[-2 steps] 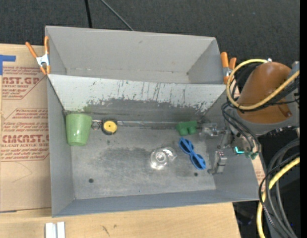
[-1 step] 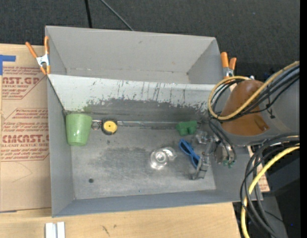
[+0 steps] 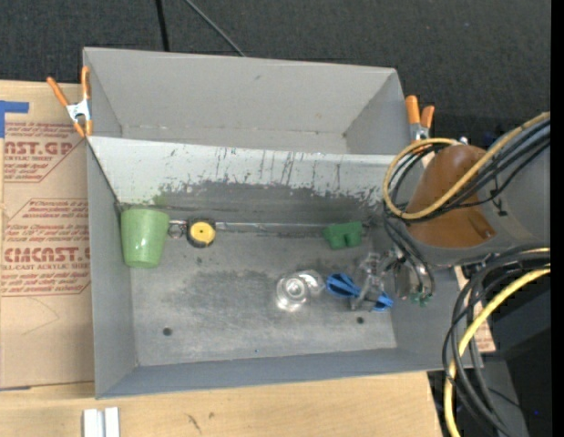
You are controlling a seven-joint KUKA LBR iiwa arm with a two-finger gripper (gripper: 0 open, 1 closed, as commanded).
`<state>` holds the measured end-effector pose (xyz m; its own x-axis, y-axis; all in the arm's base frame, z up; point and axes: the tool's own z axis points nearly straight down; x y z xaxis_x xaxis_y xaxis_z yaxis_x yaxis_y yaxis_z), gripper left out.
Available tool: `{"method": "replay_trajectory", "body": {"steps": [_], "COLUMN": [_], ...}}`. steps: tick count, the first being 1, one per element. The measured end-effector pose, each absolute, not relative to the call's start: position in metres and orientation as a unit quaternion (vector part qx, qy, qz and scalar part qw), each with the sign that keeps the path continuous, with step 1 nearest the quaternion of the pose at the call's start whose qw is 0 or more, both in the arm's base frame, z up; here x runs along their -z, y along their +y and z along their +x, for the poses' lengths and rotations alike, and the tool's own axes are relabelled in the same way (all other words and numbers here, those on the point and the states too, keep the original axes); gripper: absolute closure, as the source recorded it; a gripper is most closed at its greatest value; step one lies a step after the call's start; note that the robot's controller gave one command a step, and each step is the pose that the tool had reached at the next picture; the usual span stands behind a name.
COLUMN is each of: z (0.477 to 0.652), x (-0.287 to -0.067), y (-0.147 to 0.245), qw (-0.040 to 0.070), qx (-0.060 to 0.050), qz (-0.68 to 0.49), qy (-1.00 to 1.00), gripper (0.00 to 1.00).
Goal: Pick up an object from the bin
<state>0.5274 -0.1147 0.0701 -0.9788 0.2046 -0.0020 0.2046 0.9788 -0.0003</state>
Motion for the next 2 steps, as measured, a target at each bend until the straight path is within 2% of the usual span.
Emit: {"method": "replay_trajectory", "body": {"steps": [1,2], "z": [0.526,0.517], "x": [-0.129,-0.244], "y": [-0.066,-0.058], "qw": [0.003,0.004], "qx": [-0.001,0.000], "qz": [0.063,0.055], "qy": [0.998,0.998], "gripper": [1.00,1.00]}}
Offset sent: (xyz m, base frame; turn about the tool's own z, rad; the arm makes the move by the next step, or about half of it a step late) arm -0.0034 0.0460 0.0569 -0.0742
